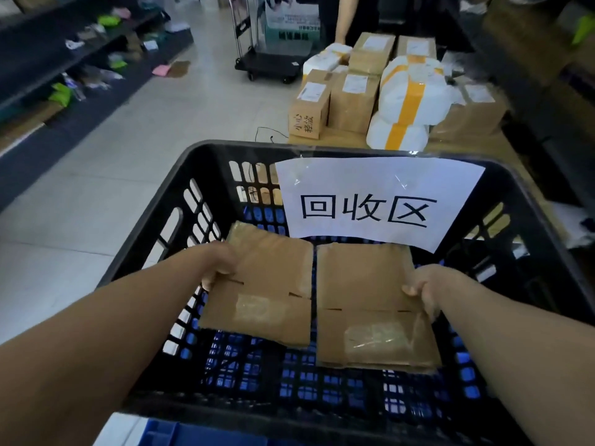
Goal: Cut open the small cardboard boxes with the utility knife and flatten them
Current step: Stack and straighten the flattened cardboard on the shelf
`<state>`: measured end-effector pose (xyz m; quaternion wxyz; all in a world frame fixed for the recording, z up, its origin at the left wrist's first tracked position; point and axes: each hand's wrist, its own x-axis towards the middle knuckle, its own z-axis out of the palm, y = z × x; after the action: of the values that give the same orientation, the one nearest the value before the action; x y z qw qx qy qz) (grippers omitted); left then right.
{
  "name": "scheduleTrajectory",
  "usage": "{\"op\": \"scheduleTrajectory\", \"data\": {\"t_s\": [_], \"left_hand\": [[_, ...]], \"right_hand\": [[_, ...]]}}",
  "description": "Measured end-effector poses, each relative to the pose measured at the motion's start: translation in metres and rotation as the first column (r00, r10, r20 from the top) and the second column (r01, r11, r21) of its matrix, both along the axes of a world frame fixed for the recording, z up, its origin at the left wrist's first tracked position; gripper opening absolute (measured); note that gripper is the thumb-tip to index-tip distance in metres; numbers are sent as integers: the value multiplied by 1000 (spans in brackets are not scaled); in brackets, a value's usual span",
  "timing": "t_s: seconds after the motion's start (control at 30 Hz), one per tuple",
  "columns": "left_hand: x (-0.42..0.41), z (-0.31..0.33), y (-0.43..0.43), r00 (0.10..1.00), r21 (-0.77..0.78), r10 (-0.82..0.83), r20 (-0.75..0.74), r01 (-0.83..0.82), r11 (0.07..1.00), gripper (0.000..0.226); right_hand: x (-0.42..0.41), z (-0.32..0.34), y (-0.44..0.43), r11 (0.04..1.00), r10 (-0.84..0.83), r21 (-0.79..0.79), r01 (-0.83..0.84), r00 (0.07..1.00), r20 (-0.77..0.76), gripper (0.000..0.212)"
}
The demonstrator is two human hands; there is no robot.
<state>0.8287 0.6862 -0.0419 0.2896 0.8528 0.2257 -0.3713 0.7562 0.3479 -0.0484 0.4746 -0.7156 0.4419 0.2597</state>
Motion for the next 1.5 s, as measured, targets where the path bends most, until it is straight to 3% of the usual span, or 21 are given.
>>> {"op": "scheduleTrajectory", "data": {"t_s": [0.03,0.1,0.17,0.23,0.33,0.37,0.43,0.47,0.57,0.7,0.77,0.9,1.03,1.17,1.23,1.3,1.4,1.5], "left_hand": [[-2,1,1,998,-72,4,-58,-8,997,23],[-5,-2,7,994,-117,46,-102,-58,991,12],[-6,-9,7,992,-97,111,-53,-116,989,33],[-9,-16,4,989,-41,146,10,-146,988,54],[-10,-23,1,993,-28,110,40,-109,994,75],[-12,-26,-1,992,-65,122,35,-119,991,72],[-20,-25,-8,1000,59,12,20,-13,998,20],[-24,-24,-14,988,139,-151,28,146,980,10],[-20,-32,-21,921,354,-364,140,297,887,27],[-17,-22,-23,901,294,-420,110,374,880,17],[-21,-21,-25,929,212,-368,42,352,912,21],[-28,-13,-27,968,-26,-172,-184,170,985,68],[-26,-9,-19,989,-40,-47,-143,42,998,73],[-19,4,-18,984,92,-174,-32,177,980,70],[-18,19,-26,951,185,-299,77,281,942,53],[-23,39,-39,871,281,-455,186,396,874,11],[-34,69,-64,740,299,-613,277,540,787,28],[-50,106,-91,547,354,-730,410,642,680,6]], "right_hand": [[3,-4,-6,996,-77,35,79,995,-56,14],[1,-12,-17,995,96,34,-92,985,-141,18],[-2,-13,-23,993,107,69,-93,964,-245,15],[-5,-20,-26,993,118,22,-116,966,-229,22],[2,-29,-17,942,243,-181,-284,945,-218,37],[3,-27,-10,923,265,-230,-310,942,-208,38],[5,-22,0,767,444,-351,-538,839,-314,39],[6,-21,2,693,500,-382,-612,789,-356,40],[1,-16,7,724,416,-445,-527,848,-329,40],[0,-18,3,733,375,-487,-475,879,-293,36],[1,-14,2,732,427,-448,-514,858,-287,36],[-5,3,10,655,477,-475,-588,809,-344,39],[-8,7,12,592,526,-473,-653,757,-387,41],[-4,11,9,553,486,-598,-580,808,-333,28],[1,24,15,464,533,-625,-628,761,-369,17],[6,42,29,372,605,-566,-736,655,-453,11],[13,64,51,251,720,-483,-839,495,-486,24],[5,93,63,164,783,-635,-755,492,-382,13]]}}
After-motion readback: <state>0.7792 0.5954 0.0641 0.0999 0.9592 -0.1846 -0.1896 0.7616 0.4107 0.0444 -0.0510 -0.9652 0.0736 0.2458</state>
